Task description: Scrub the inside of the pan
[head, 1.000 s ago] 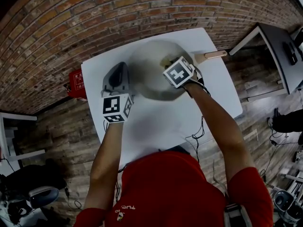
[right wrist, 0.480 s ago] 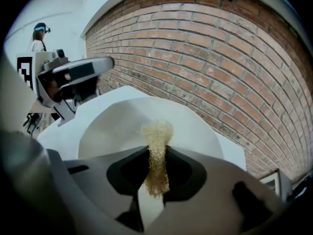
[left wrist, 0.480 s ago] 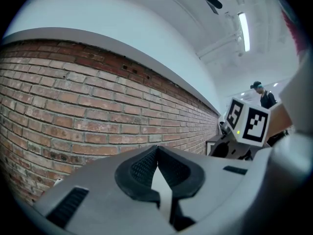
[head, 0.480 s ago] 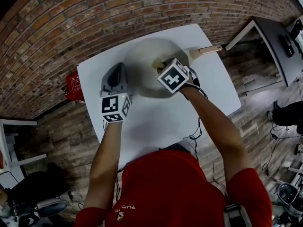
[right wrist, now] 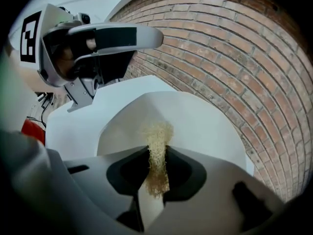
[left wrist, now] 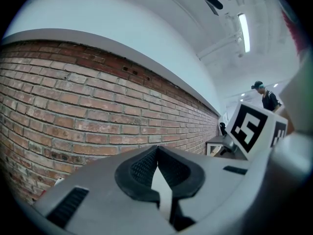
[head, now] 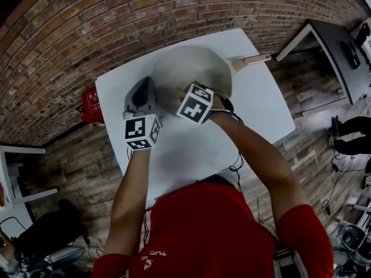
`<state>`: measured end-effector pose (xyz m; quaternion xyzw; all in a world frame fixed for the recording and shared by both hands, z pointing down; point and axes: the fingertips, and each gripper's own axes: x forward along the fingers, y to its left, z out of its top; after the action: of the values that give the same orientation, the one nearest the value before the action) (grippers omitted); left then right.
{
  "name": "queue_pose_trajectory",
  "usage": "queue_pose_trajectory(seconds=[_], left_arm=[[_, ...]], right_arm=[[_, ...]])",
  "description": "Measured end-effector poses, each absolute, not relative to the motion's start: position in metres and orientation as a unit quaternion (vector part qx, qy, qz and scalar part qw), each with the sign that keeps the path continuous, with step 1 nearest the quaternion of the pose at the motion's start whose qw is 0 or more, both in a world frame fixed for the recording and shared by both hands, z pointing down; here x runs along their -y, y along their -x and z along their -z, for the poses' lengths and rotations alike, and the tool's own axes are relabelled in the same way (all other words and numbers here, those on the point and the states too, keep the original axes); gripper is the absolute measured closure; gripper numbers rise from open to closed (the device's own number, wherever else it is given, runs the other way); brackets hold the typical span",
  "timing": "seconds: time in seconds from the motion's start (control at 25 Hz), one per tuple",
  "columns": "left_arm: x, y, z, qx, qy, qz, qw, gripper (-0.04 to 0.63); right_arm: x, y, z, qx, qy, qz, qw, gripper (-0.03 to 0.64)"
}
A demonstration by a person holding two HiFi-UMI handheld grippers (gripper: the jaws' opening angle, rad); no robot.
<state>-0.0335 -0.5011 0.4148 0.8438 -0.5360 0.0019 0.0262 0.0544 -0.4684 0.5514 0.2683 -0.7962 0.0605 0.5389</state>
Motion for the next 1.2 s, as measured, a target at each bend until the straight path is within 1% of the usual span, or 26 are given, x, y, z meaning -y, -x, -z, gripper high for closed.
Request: queue_pose_trajectory(seconds=[0.44,0.6,0.76,0.84,0.92,1.04,1.2], left_arm=[[0.497,0.03,-0.419,0.532,-0.846,-0.009,0.024,0.581],[0.498,0.027,-0.419,0.529,-0.848,-0.012,0.022,0.581],[0.497,0.024,-0.416,0.526,-0.85,-0.013,0.02,0.581],[0.495,0.021,-0.412,0.524,-0.851,-0.012,0.017,0.581],[0.494,0.018,-0.406,0.522,-0.853,-0.008,0.014,0.581],[0.491,0.013,-0.391,0.517,-0.856,0.001,0.006,0.581],[0.484,0.005,-0.371,0.507,-0.862,0.012,0.004,0.581]], right_arm=[[0.486,-0.152,-0.544,0.749,-0.34,-0.076,0.564,0.531],[0.489,-0.166,-0.543,0.743,-0.355,-0.084,0.561,0.531],[0.489,-0.161,-0.536,0.752,-0.363,-0.084,0.543,0.531],[0.491,-0.154,-0.524,0.766,-0.373,-0.082,0.516,0.531],[0.492,-0.146,-0.508,0.787,-0.386,-0.084,0.473,0.531],[0.494,-0.134,-0.477,0.826,-0.404,-0.085,0.384,0.531],[0.492,-0.115,-0.429,0.871,-0.411,-0.058,0.262,0.529]])
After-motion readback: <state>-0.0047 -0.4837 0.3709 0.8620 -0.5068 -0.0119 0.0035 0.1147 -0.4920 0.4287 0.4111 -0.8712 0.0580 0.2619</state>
